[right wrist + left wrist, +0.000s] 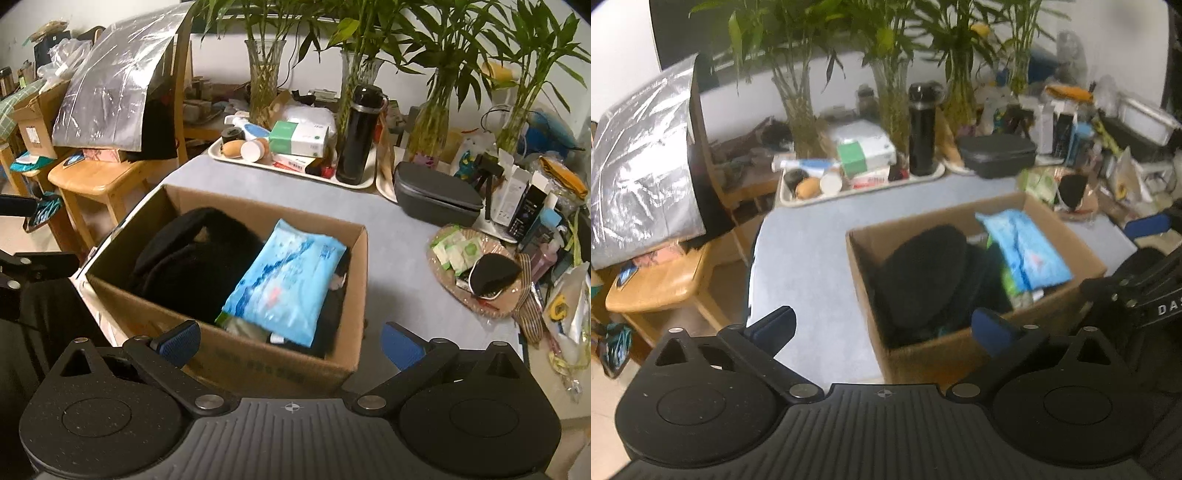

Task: Organize soft objects

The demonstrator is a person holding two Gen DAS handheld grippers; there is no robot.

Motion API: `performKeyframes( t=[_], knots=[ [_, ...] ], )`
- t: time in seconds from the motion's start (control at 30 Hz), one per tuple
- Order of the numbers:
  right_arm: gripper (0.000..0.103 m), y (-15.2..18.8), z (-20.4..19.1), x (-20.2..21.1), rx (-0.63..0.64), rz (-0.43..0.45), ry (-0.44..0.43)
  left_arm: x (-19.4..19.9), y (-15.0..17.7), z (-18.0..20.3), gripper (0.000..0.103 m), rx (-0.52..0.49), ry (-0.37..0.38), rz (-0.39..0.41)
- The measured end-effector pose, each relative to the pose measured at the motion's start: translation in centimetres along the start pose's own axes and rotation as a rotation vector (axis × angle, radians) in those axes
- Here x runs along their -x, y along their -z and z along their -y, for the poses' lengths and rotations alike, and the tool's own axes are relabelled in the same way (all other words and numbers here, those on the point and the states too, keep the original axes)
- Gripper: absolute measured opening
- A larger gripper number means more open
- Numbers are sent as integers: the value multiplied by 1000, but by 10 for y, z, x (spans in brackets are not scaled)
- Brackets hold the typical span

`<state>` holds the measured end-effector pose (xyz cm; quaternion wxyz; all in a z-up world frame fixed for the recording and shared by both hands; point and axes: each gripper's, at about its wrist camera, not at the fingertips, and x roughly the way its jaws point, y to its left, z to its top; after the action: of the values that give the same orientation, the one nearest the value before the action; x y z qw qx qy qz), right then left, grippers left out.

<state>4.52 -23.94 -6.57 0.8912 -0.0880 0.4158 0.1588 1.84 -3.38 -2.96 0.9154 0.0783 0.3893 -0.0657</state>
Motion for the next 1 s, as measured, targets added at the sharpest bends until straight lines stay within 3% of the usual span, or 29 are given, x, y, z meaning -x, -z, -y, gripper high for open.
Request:
performKeyframes(
  t=[0.2, 0.37, 1.0],
  knots=[
    [103, 9, -2, 0, -2, -16, -13, -5, 13, -2, 103, 59, 67, -62],
    [103, 17, -2, -2, -2, -34, -13, -6, 21, 1, 103, 63, 40, -73],
    [103, 21, -3, -7, -4, -44, -15, -8, 27, 0, 103, 74, 64, -86]
  ],
)
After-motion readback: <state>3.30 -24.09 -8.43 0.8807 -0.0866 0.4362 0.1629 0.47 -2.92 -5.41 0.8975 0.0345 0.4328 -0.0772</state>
